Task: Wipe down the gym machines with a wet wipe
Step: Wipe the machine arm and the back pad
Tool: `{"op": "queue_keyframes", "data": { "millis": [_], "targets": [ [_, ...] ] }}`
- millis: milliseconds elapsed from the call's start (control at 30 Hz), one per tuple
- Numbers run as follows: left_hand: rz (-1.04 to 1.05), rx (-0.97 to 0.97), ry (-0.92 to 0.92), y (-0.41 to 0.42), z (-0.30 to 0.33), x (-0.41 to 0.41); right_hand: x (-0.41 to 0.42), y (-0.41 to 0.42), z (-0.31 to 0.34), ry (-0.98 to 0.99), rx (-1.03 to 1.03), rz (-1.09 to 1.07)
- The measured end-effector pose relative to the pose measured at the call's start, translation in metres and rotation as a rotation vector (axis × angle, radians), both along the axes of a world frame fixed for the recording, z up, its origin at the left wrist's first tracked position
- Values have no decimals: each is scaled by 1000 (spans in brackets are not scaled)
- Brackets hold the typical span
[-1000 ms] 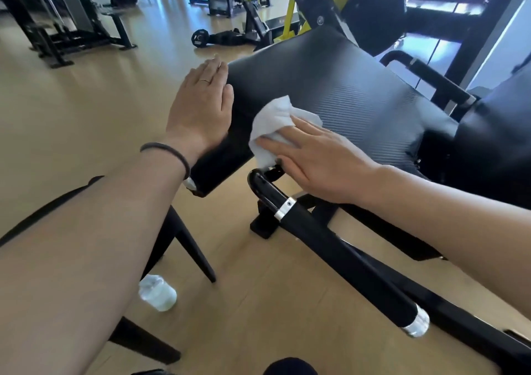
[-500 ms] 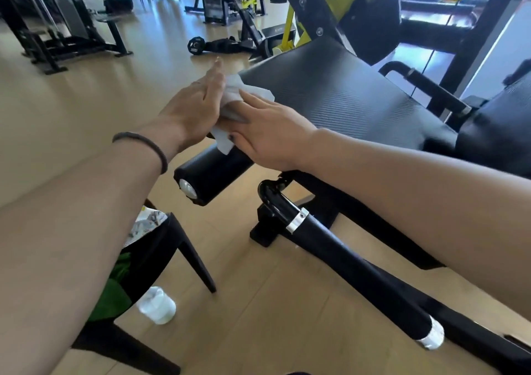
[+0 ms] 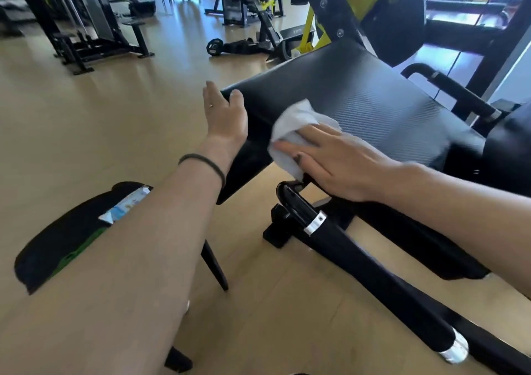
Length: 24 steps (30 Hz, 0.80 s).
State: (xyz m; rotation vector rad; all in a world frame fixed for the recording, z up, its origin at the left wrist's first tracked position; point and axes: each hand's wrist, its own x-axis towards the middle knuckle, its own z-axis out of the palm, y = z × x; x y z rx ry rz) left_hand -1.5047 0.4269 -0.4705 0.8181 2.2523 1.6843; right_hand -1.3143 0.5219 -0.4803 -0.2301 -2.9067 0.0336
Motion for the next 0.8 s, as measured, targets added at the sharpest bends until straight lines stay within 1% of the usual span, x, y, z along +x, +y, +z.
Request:
{"op": "queue_keyframes", "data": {
  "millis": [67,133,167,233,300,367,433,500,567,633,700,733,800],
  "targets": [
    [-19,17,-45,-2,-2,-8,-42,-5,8,51,31,28],
    [-14,50,-110,-5,-3,-15,-76,-9,15,102,13,48],
    [-22,81,-130,-4,-2,-17,-88,-7,17,110,1,45],
    [-35,66,-145,-5,-1,-16,-94,-2,17,101,-37,28],
    [-60,113,-191,-3,-5,-15,-74,0,9,112,-79,22],
    [-55,168,-210,-2,-9,-16,-32,-1,-4,136,-100,21],
    [-49,206,-263,1,-13,-14,13,-2,-13,93,-117,-9],
    [-39,244,-247,2,-10,4,33,2,-13,31,-143,-52],
    [-5,279,-217,4,-8,11,14,13,-3,19,-194,-144],
    [54,292,-207,13,-11,6,-25,27,14,24,-249,-259],
    [104,318,-228,20,-9,5,-69,31,38,40,-363,-349],
    [133,321,-216,23,-8,6,-90,29,50,42,-428,-375],
    [148,353,-217,27,-8,6,-125,13,65,48,-524,-359]
  ]
}}
